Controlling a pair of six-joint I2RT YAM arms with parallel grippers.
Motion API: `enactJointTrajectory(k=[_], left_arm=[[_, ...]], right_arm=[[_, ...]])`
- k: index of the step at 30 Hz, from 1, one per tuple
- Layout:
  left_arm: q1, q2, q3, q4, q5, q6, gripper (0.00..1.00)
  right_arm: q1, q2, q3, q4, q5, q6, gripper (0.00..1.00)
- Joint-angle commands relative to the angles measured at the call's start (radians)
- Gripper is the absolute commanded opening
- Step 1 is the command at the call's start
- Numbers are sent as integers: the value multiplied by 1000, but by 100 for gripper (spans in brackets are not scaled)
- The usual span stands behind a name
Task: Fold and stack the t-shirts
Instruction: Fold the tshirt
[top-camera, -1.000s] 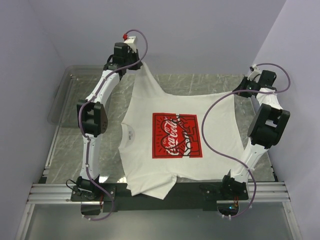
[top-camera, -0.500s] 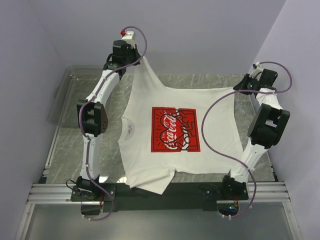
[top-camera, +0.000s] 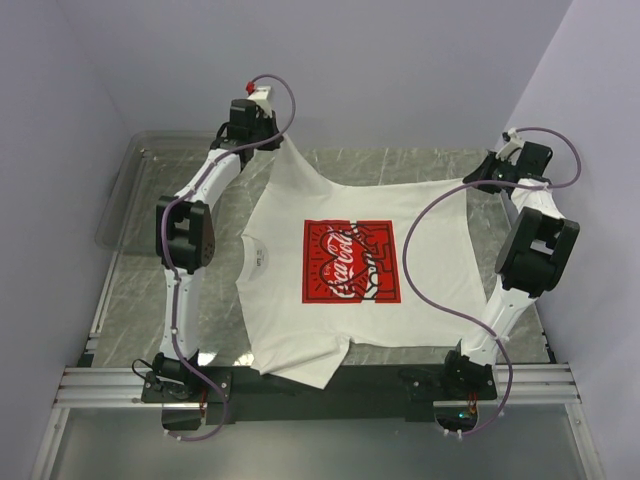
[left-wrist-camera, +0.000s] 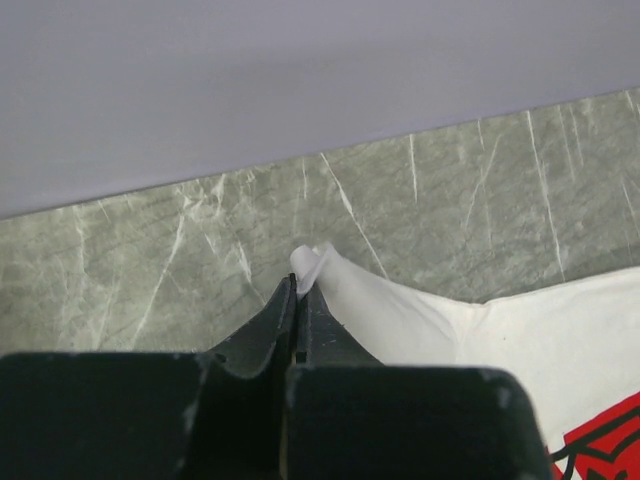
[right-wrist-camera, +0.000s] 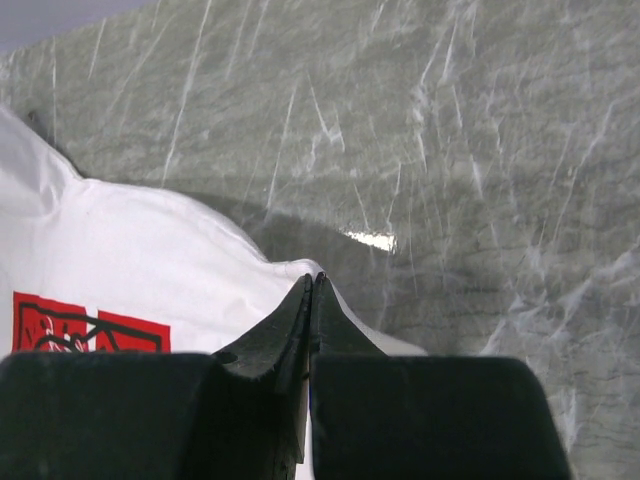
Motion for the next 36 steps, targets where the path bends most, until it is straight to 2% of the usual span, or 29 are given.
enactJointTrajectory(k=[1, 22, 36], left_arm=[[5, -92, -64, 64, 45, 3, 0], [5, -408, -490, 156, 88, 38, 0], [5, -593, -696, 170, 88, 32, 0]], right_arm=[[-8, -38, -25, 45, -25, -20, 0], [-59, -132, -164, 72, -76, -70, 0], [-90, -173, -223, 69, -76, -90, 0]])
